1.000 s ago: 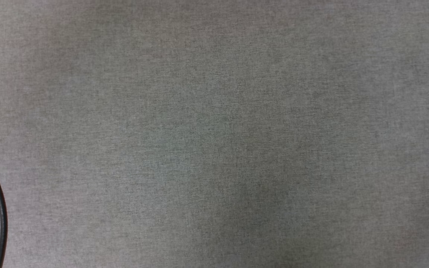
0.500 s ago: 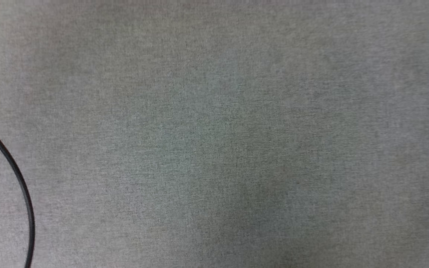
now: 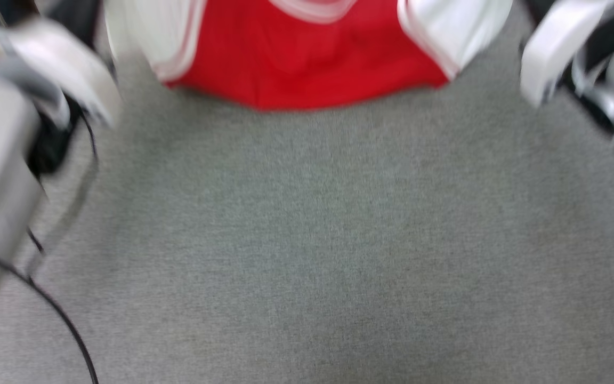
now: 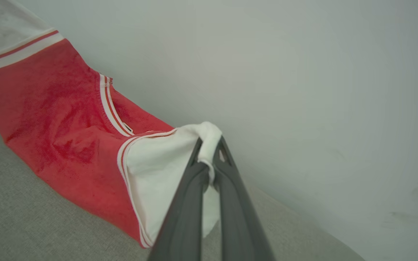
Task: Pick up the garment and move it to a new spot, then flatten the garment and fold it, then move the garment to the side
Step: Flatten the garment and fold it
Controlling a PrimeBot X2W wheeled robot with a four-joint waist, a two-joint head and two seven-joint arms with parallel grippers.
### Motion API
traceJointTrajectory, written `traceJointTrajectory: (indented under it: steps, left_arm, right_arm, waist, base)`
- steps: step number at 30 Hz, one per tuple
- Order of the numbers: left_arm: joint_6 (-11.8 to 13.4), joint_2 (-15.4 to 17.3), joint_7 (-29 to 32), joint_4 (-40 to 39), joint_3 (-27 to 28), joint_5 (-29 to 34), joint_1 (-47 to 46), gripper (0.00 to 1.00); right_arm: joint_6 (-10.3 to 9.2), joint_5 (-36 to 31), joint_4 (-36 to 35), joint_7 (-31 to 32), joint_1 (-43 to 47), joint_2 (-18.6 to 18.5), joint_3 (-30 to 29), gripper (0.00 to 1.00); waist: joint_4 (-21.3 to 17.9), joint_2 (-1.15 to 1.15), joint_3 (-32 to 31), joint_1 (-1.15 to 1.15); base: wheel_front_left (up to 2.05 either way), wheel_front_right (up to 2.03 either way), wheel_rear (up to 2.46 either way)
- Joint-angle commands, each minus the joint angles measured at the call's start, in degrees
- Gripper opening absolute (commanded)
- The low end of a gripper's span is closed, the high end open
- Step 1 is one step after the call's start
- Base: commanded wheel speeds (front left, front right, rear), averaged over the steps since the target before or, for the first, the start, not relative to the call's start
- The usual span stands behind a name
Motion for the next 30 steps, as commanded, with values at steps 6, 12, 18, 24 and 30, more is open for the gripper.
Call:
traceJointTrajectory:
  steps: [6,12,18,24,30]
  left_arm:
    - [5.4,3.6,-0.5,-11.0,3.1,-3.2,23.8,0.00]
    - [8.0,6.8,-0.4,-16.5,4.4,-5.1,38.9,0.00]
    - [10.1,8.4,-0.4,-19.3,6.2,-6.6,50.3,0.00]
    - [12.3,9.6,-0.4,-22.4,7.8,-8.6,60.0,0.00]
    - [15.0,10.9,-0.4,-25.4,9.5,-9.1,68.2,0.00]
  right_arm:
    - [-0.05,5.0,-4.6,-2.9,15.8,-4.9,4.6,0.00]
    - [-0.05,7.4,-7.9,-3.6,26.7,-9.0,5.3,0.00]
    - [-0.05,8.2,-10.1,-4.0,36.8,-12.3,3.7,0.00]
    - [-0.05,8.1,-14.3,-3.8,46.7,-15.2,0.2,0.00]
    - [-0.05,6.7,-19.1,-2.2,56.9,-17.6,-4.8,0.00]
  waist:
    - [0.0,0.00,-9.0,0.00]
    - [-0.6,0.00,-12.8,0.00]
    - [-0.8,0.00,-16.3,0.00]
    - [-0.8,0.00,-19.2,0.00]
    - [-0.5,0.00,-20.3,0.00]
  base:
    - [0.00,0.00,0.00]
    - [0.00,0.00,0.00]
    - [0.00,0.00,0.00]
    - [0.00,0.00,0.00]
    - [0.00,0.00,0.00]
